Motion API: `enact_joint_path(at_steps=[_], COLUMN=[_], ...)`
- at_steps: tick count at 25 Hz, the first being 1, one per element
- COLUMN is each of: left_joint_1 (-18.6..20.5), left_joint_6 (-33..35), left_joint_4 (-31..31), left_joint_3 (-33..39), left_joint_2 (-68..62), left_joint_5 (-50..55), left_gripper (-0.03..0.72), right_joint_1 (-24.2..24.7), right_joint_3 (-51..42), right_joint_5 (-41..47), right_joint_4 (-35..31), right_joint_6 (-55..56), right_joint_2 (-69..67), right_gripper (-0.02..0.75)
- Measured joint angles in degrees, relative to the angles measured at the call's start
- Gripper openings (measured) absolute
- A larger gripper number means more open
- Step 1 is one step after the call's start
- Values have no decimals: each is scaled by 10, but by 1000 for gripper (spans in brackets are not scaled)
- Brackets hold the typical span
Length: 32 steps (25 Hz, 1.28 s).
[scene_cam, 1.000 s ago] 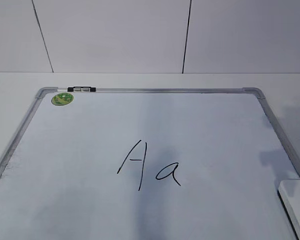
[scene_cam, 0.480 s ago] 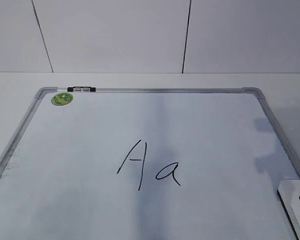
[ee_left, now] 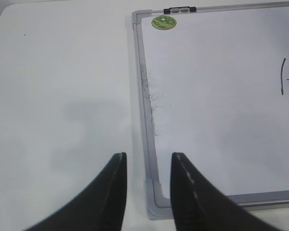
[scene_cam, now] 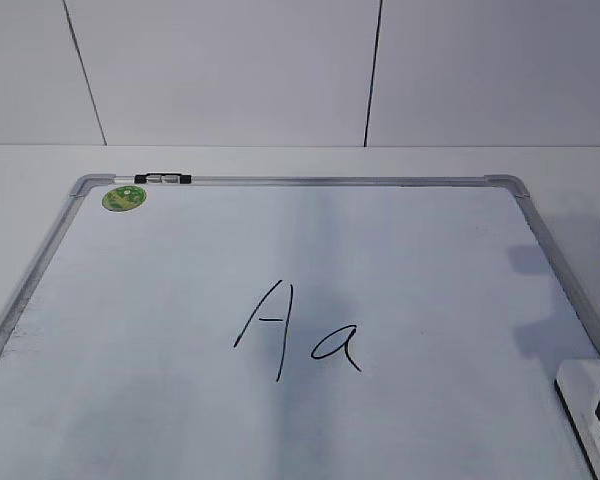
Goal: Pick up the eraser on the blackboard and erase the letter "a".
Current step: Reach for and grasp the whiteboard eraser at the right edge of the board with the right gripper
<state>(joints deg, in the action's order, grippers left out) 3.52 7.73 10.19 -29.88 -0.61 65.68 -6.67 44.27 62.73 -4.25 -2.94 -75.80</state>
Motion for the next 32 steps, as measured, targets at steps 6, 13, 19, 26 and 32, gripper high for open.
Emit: enact_joint_path(at_steps=[6, 13, 19, 26, 32], left_joint_1=[0, 0, 0, 0, 0], left_joint_6=[0, 0, 0, 0, 0], left_joint_4=[0, 0, 0, 0, 0], left_joint_3=[0, 0, 0, 0, 0], left_joint_2=[0, 0, 0, 0, 0], left_joint_5=[0, 0, 0, 0, 0], left_gripper=[235, 235, 235, 235, 235], right_joint_1=[0, 0, 0, 0, 0], right_joint_3=[-10, -23, -23, -23, -23], right_joint_5=[-28, -53, -72, -78, -80], right_joint_4=[10, 11, 12, 16, 21], right_joint_6=[15, 38, 51, 54, 55], right_joint_2=[-28, -54, -57, -59, -82], right_gripper=[634, 634, 634, 634, 634])
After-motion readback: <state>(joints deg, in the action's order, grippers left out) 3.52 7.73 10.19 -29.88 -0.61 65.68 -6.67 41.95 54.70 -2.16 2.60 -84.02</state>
